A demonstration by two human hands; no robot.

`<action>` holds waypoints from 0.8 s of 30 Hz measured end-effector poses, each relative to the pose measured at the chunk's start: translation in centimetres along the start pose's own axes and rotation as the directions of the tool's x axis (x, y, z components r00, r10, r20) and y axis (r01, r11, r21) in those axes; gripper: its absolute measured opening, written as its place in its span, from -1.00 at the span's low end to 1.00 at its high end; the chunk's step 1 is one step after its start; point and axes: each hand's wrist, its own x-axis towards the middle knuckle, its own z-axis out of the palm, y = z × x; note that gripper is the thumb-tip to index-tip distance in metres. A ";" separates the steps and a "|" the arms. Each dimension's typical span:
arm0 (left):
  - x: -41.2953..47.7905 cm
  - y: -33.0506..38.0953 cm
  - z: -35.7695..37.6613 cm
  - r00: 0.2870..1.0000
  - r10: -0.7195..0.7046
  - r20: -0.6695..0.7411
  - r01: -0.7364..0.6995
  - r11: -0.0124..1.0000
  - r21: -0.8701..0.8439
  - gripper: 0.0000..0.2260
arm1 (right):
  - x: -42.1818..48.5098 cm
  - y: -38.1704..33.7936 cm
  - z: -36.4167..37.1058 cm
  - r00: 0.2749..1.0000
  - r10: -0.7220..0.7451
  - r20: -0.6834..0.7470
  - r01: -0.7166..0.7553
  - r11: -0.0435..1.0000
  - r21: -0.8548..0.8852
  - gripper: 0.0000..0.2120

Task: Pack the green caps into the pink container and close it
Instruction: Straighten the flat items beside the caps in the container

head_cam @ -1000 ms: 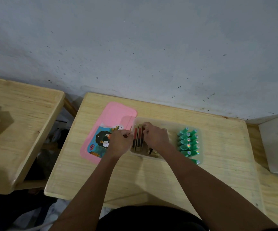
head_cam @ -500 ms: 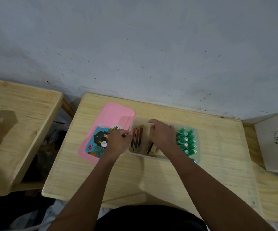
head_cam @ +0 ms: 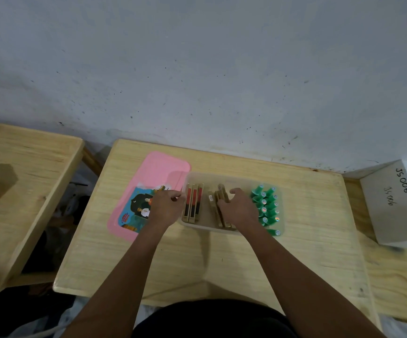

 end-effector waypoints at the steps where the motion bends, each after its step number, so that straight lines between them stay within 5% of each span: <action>1: 0.0 0.0 0.0 1.000 0.003 -0.003 -0.003 1.000 0.007 -0.76 | 0.1 0.1 0.0 1.000 0.015 0.006 -0.015 0.996 0.093 -0.49; 5: 0.1 -0.1 0.0 1.000 0.010 -0.006 -0.010 1.000 0.015 -0.75 | 0.1 -0.1 -0.3 0.984 0.023 0.175 -0.120 0.812 0.571 -0.70; 8: 0.2 -0.2 0.0 1.000 0.006 -0.001 -0.006 1.000 0.017 -0.75 | -0.6 -0.7 -0.8 0.950 -0.026 0.310 -0.226 0.628 0.744 -0.81; 24: 0.2 -0.3 0.0 1.000 0.013 -0.006 -0.013 1.000 0.018 -0.74 | -0.3 -1.1 0.6 0.945 -0.110 0.307 -0.123 0.752 0.648 -0.68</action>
